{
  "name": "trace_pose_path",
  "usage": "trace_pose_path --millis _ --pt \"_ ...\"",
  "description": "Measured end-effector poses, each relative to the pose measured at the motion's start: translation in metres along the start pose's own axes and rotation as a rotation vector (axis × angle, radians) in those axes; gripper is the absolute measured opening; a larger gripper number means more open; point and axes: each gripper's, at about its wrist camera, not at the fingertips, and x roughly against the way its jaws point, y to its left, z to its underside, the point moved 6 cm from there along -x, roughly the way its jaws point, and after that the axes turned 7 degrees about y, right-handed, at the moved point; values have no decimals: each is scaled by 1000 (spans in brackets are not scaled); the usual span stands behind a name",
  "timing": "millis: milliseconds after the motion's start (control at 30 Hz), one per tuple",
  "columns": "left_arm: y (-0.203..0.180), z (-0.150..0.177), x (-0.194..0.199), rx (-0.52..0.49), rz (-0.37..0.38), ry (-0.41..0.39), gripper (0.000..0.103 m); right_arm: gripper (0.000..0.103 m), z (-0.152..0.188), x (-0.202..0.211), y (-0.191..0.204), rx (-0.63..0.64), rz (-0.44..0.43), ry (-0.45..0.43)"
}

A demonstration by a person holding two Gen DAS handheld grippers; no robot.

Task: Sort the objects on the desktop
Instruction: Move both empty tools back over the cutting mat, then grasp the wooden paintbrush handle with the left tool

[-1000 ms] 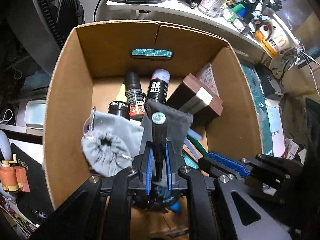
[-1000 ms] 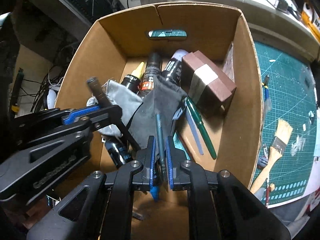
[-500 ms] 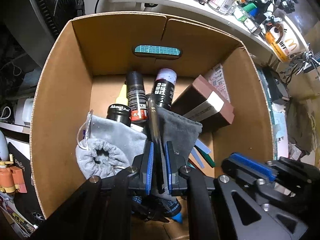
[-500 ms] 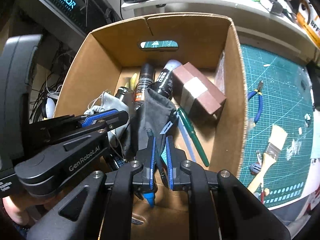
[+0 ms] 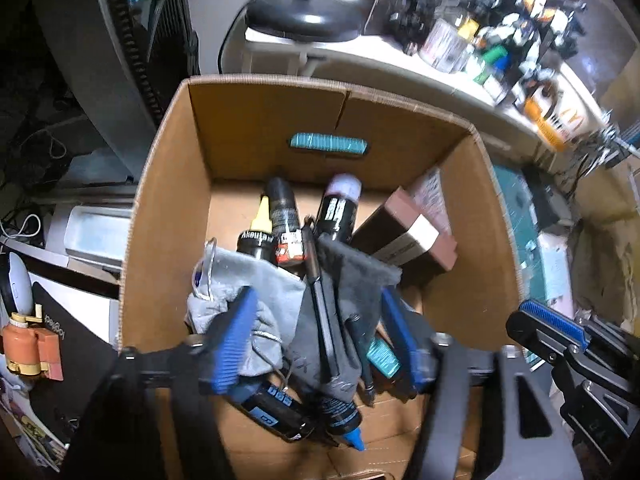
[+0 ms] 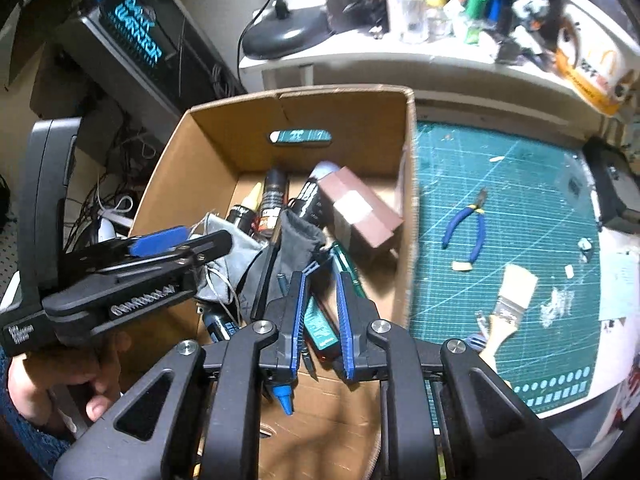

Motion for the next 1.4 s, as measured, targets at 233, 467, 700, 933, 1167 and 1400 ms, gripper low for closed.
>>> trace_pose_path --millis 233,467,700,933,1167,1400 --pt "-8 4 18 -12 24 -37 89 33 13 39 -24 -48 20 -108" --pt "-26 10 31 -3 9 -54 103 68 20 87 -90 -160 91 -225" --pt "-65 24 41 12 -41 -81 103 85 31 117 -177 -253 100 -284" --pt "-161 52 58 25 -22 -164 103 86 53 122 -269 -205 20 -278" --pt "-272 95 62 -39 75 -196 103 86 79 132 -357 -148 -27 -222" --pt "-301 119 20 -16 117 -144 103 86 102 134 -397 -138 -57 -167"
